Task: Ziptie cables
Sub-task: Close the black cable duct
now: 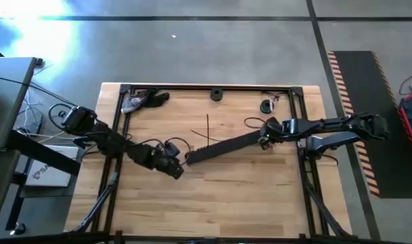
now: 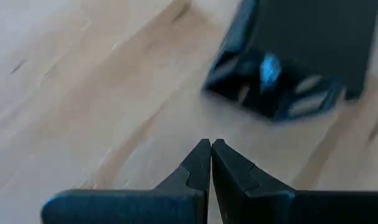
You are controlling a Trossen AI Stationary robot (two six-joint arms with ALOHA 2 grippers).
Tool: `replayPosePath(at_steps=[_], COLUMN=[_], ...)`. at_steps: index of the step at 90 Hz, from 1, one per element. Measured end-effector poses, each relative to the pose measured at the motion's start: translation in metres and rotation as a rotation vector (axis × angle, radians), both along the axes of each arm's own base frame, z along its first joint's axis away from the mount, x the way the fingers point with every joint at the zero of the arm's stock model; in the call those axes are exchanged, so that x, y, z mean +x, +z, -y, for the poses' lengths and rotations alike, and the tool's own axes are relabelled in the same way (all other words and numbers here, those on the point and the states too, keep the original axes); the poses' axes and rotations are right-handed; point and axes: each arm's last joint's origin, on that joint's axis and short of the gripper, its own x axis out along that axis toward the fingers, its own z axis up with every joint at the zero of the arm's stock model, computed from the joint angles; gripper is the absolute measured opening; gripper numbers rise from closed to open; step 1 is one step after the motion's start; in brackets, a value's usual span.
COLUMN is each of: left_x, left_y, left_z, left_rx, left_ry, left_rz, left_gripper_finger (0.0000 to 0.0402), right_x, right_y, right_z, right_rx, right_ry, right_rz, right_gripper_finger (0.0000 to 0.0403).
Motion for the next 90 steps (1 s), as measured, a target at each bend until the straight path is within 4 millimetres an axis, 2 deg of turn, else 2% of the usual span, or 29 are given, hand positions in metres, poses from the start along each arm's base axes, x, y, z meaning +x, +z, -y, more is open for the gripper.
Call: replayPosePath(at_steps=[6, 22, 56, 75, 90], left_x=[0.002, 0.004, -0.022, -0.034, -0.039], left_y=[-0.001, 0.007, 0.029, 0.051, 0.051], left_z=[-0.007, -0.019, -0.026, -0.026, -0.027], left_rx=[0.023, 0.053, 0.103, 0.085, 0.088], left_ry=[-0.014, -0.01, 0.019, 0.013, 0.009], left_rz=[-0.018, -0.09, -0.264, -0.192, -0.183], left_gripper_finger=[0.0, 0.0, 0.0, 0.0, 0.0], right_x=[0.005, 0.005, 0.005, 0.006, 0.018], right_y=[0.002, 0.005, 0.007, 0.01, 0.011], right_z=[0.0, -0.002, -0.023, -0.03, -0.038], right_rx=[0.024, 0.054, 0.13, 0.16, 0.198], right_ry=[0.021, 0.027, 0.066, 0.103, 0.155], right_rz=[0.053, 0.045, 0.064, 0.094, 0.187], right_gripper_finger=[0.0, 0.0, 0.0, 0.0, 0.0])
